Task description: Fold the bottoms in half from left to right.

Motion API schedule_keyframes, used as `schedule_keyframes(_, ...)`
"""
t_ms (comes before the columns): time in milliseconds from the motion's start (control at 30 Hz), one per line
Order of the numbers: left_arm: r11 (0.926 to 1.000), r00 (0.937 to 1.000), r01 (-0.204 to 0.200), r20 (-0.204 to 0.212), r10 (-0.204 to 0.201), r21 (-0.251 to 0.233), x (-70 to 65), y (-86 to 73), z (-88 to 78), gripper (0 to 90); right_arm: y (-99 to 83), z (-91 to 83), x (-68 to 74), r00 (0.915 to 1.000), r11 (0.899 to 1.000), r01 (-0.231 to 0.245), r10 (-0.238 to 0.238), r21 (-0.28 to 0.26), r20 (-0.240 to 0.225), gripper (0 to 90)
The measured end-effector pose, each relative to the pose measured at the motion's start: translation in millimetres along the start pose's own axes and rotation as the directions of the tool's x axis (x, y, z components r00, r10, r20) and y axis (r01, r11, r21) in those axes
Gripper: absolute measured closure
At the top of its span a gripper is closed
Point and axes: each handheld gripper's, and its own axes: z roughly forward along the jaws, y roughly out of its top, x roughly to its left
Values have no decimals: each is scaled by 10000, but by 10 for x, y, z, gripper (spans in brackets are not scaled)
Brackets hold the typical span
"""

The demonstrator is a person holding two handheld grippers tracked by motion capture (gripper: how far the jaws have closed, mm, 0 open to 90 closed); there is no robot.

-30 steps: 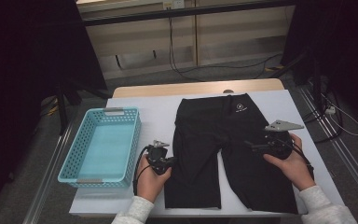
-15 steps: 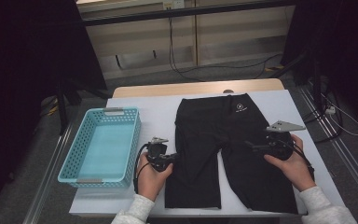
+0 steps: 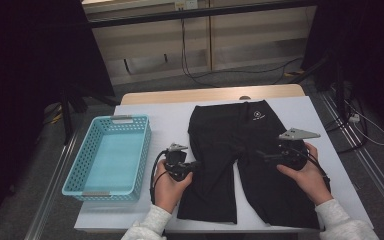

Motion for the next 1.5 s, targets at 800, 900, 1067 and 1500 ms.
schedule_keyframes(800,9975,9985,-373,384,397,-605,-160,-42,1,893,334,520,540,9924,9987,503,-499,6,-1125,114)
schedule_keyframes(900,9974,9982,-447,364,468,-558,-158,-54,3,892,359,593,607,9902,9970,770,-752,110,-1174,110)
schedule_keyframes(1067,9976,9983,-435,373,456,-548,-156,-52,18,892,370,696,654,9897,9967,769,-730,271,-1235,120)
schedule_keyframes(1500,9972,9971,-606,425,624,-427,-170,-50,53,893,413,833,722,9873,9980,560,-510,292,-1502,125)
